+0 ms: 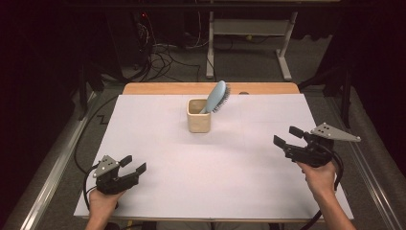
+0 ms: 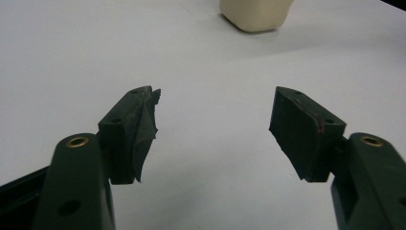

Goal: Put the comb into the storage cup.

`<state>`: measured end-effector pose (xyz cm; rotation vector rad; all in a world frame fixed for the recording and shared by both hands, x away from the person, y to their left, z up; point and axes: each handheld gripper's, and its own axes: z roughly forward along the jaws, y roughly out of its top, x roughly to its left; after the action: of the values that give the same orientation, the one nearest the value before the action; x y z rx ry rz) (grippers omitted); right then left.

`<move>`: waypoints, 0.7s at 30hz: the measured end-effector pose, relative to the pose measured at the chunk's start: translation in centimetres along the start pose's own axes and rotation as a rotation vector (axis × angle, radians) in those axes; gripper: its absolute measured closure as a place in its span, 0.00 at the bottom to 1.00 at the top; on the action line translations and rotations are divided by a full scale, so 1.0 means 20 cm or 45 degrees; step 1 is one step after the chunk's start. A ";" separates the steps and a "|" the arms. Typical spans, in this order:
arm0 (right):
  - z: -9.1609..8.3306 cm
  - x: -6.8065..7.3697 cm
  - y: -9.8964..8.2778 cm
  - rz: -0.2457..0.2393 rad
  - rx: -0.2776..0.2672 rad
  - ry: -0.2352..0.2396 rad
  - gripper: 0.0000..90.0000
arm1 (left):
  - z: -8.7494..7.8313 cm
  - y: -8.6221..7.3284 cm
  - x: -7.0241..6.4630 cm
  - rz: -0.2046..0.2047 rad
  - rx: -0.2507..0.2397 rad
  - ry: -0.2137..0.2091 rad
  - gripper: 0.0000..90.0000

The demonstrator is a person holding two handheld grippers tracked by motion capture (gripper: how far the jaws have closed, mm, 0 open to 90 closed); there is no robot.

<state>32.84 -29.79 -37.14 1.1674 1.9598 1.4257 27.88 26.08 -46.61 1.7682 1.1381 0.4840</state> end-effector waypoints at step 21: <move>-0.10 0.00 -0.07 0.010 -0.030 -0.010 0.30 | 0.00 0.00 -0.01 0.005 -0.005 -0.010 0.37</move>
<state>30.82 -31.02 -37.71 1.1695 1.9301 1.4417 27.80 25.93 -46.52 1.7681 1.1277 0.4812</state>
